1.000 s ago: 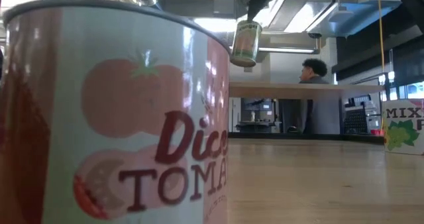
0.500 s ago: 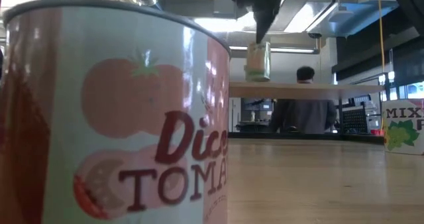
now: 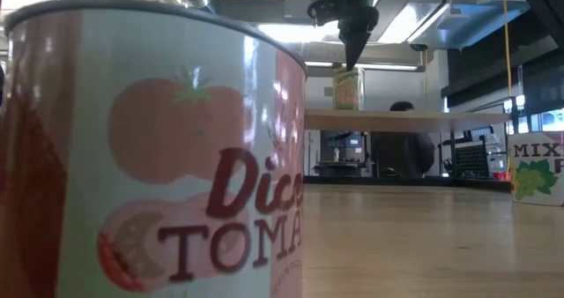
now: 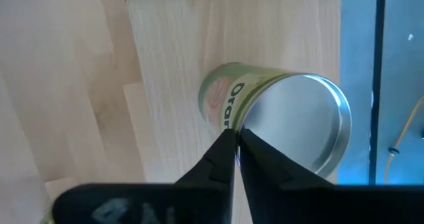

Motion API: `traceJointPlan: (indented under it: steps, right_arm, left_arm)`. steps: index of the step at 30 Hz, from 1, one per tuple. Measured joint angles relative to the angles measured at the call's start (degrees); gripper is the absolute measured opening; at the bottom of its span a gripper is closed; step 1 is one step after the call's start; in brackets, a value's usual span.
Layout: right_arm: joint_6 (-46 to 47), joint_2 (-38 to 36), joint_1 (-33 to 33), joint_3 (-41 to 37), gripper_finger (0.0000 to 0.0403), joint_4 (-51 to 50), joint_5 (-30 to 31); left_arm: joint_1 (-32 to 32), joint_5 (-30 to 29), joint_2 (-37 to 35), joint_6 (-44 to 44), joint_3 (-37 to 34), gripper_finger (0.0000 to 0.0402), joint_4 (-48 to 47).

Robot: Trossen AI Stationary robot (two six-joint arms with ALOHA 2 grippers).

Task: Pick and place cans onto a shelf
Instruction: Put the green can on the shelf

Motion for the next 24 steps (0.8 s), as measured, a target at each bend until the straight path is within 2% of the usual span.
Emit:
traceJointPlan:
  steps: [6, 12, 15, 18, 20, 24]
  right_arm:
    - [-0.5, -0.1, 0.8, 3.1, 0.0062, -0.7, 0.6]
    - [0.7, -0.2, 2.2, 10.7, 0.0067, -0.6, 0.6]
    - [5.4, -2.1, 2.5, 10.2, 0.0052, -0.7, 1.5]
    - [12.2, -4.9, 2.5, 9.2, 0.0014, -0.3, -0.3]
    - [13.8, -6.9, 2.4, 8.2, 0.0007, -0.7, -3.3]
    - [16.6, -9.7, 2.0, 3.4, 0.0004, -0.5, -5.4]
  left_arm:
    - [0.0, 0.0, 0.0, -0.1, 0.0, 0.0046, 0.0]
    - [0.0, 0.0, 0.0, -0.2, 0.0, 0.0046, 0.0]
    - [0.0, 0.0, 0.0, -0.4, 0.0, 0.0046, 0.0]
    - [0.0, 0.0, 0.0, -0.5, 0.0, 0.0046, 0.0]
    - [0.0, -0.1, 0.0, -0.5, 0.0, 0.0046, 0.0]
    - [0.0, -0.2, 0.0, -0.6, 0.0, 0.0046, 0.0]
